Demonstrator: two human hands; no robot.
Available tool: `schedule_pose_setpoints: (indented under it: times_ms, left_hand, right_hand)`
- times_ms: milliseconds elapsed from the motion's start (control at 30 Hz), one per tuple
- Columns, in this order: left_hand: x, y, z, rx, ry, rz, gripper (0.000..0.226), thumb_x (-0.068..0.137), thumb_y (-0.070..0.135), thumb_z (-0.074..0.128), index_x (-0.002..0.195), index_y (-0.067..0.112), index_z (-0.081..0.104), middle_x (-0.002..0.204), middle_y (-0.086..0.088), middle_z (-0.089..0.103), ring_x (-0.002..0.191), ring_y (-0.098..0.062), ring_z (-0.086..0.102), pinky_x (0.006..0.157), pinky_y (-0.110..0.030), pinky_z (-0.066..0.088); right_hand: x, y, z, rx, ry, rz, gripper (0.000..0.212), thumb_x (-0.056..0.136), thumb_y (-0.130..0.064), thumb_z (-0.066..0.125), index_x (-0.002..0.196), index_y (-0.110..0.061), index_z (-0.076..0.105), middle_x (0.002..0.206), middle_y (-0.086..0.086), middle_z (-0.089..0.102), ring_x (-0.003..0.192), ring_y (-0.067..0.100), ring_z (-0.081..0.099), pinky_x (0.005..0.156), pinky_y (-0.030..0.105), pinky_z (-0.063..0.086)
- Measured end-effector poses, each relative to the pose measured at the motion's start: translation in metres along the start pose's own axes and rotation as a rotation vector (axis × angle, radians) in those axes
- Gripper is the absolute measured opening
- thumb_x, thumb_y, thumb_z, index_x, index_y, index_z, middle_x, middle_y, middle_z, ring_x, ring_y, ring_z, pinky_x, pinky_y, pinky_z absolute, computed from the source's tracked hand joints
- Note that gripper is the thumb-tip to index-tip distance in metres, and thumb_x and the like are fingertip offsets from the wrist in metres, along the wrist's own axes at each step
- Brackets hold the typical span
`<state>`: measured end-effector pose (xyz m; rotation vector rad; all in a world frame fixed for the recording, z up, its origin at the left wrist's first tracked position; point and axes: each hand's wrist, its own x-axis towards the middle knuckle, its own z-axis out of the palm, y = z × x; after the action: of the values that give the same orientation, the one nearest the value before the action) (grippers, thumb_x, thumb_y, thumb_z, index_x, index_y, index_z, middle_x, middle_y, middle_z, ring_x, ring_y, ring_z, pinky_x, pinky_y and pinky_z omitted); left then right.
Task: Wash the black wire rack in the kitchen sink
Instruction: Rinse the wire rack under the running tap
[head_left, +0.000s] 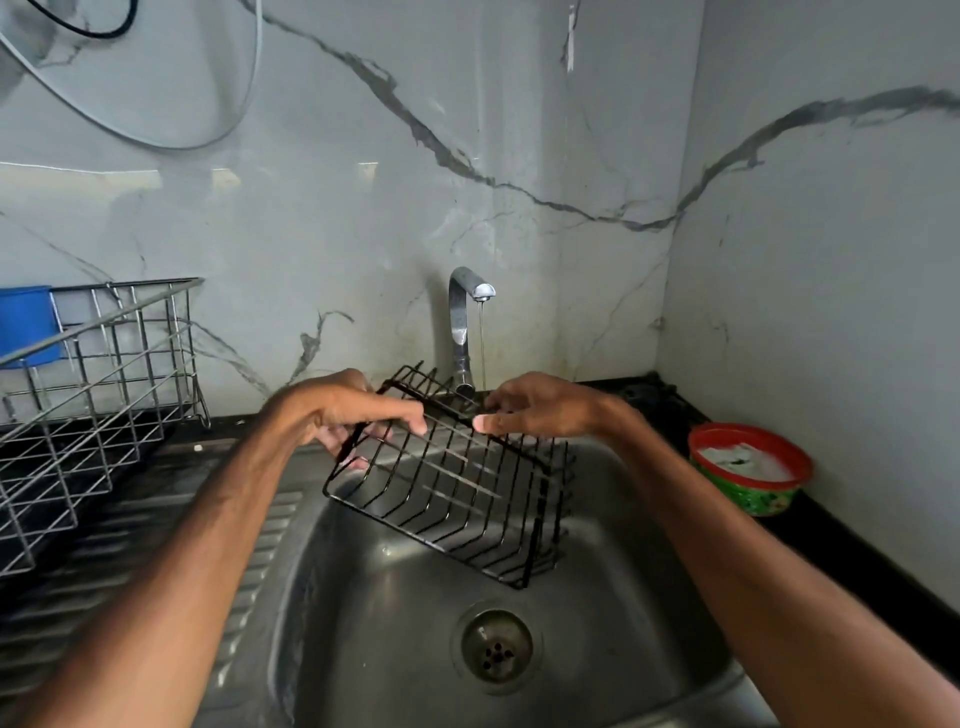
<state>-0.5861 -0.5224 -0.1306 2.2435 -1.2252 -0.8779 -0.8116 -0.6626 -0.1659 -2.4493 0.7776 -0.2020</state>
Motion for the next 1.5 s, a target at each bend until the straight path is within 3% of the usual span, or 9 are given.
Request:
schedule_pose_setpoints:
  times_ms: [133, 333, 467, 700, 867, 1033, 1200, 1400, 1500]
  left_hand:
    - [0.008, 0.001, 0.006, 0.019, 0.044, 0.054, 0.062, 0.05, 0.037, 0.097, 0.097, 0.013, 0.063, 0.082, -0.002, 0.051, 0.064, -0.012, 0.051, 0.052, -0.022, 0.05]
    - [0.015, -0.001, 0.01, 0.021, 0.114, 0.148, 0.059, 0.062, 0.029, 0.095, 0.109, 0.024, 0.059, 0.104, 0.001, 0.065, 0.087, -0.01, 0.062, 0.07, -0.021, 0.049]
    - [0.023, -0.005, 0.015, 0.031, 0.129, 0.198, 0.121, 0.033, 0.041, 0.094, 0.143, 0.018, 0.05, 0.13, 0.006, 0.061, 0.125, -0.015, 0.056, 0.106, -0.035, 0.047]
    - [0.022, 0.0, 0.027, 0.03, 0.126, 0.332, 0.118, 0.057, 0.013, 0.093, 0.157, 0.016, 0.031, 0.152, 0.001, 0.046, 0.135, -0.022, 0.05, 0.113, -0.039, 0.045]
    - [0.027, 0.004, 0.034, 0.124, 0.184, 0.419, 0.114, 0.065, 0.014, 0.091, 0.16, 0.014, 0.028, 0.163, -0.001, 0.035, 0.149, -0.02, 0.035, 0.119, -0.029, 0.031]
    - [0.029, 0.006, 0.044, 0.265, 0.241, 0.474, 0.115, 0.068, 0.022, 0.091, 0.161, 0.018, 0.024, 0.166, -0.003, 0.029, 0.15, -0.021, 0.034, 0.122, -0.039, 0.032]
    - [0.028, 0.012, 0.05, 0.247, 0.276, 0.517, 0.11, 0.07, 0.016, 0.09, 0.161, 0.018, 0.027, 0.166, -0.002, 0.031, 0.149, -0.02, 0.036, 0.119, -0.033, 0.032]
    - [0.028, 0.012, 0.049, 0.198, 0.307, 0.508, 0.109, 0.07, 0.013, 0.089, 0.16, 0.016, 0.029, 0.166, -0.002, 0.032, 0.151, -0.019, 0.033, 0.119, -0.03, 0.027]
    - [0.029, 0.009, 0.043, 0.185, 0.301, 0.501, 0.11, 0.068, 0.016, 0.09, 0.16, 0.017, 0.03, 0.165, -0.002, 0.033, 0.151, -0.018, 0.033, 0.124, -0.034, 0.027]
  right_hand:
    - [0.006, -0.002, 0.012, 0.194, 0.058, -0.041, 0.063, 0.075, -0.05, 0.083, 0.122, -0.011, 0.066, 0.111, -0.001, 0.072, 0.103, 0.015, 0.068, 0.095, 0.04, 0.056]
    - [0.01, -0.01, 0.02, 0.206, 0.12, -0.064, 0.088, 0.064, -0.045, 0.09, 0.139, -0.018, 0.053, 0.139, 0.003, 0.058, 0.125, 0.021, 0.057, 0.103, 0.039, 0.051]
    - [0.01, -0.016, 0.021, 0.121, 0.177, -0.075, 0.088, 0.068, -0.034, 0.09, 0.142, -0.008, 0.05, 0.146, 0.013, 0.052, 0.113, 0.031, 0.067, 0.093, 0.045, 0.058]
    - [0.003, -0.024, 0.017, 0.129, 0.139, 0.025, 0.086, 0.071, -0.028, 0.09, 0.14, -0.001, 0.047, 0.131, 0.016, 0.062, 0.094, 0.028, 0.074, 0.082, 0.042, 0.062]
    - [-0.003, -0.013, 0.012, 0.367, -0.003, 0.114, 0.043, 0.084, -0.022, 0.08, 0.118, -0.001, 0.063, 0.095, 0.011, 0.078, 0.082, 0.025, 0.077, 0.085, 0.049, 0.06]
    - [-0.001, -0.003, 0.01, 0.427, -0.103, 0.166, 0.026, 0.092, -0.027, 0.072, 0.11, -0.008, 0.071, 0.105, 0.011, 0.077, 0.094, 0.026, 0.076, 0.092, 0.05, 0.057]
    - [0.001, -0.005, 0.002, 0.269, -0.019, 0.166, 0.037, 0.087, -0.026, 0.076, 0.112, 0.0, 0.07, 0.117, 0.011, 0.071, 0.085, 0.026, 0.075, 0.077, 0.039, 0.063]
    - [0.005, -0.017, -0.004, 0.085, 0.246, -0.088, 0.05, 0.105, -0.036, 0.047, 0.088, 0.009, 0.062, 0.076, 0.015, 0.059, 0.069, 0.023, 0.055, 0.071, 0.036, 0.047]
    - [0.011, -0.023, 0.011, 0.301, 0.203, -0.056, 0.071, 0.101, -0.062, 0.031, 0.13, -0.004, 0.06, 0.13, 0.016, 0.064, 0.12, 0.03, 0.061, 0.106, 0.05, 0.045]
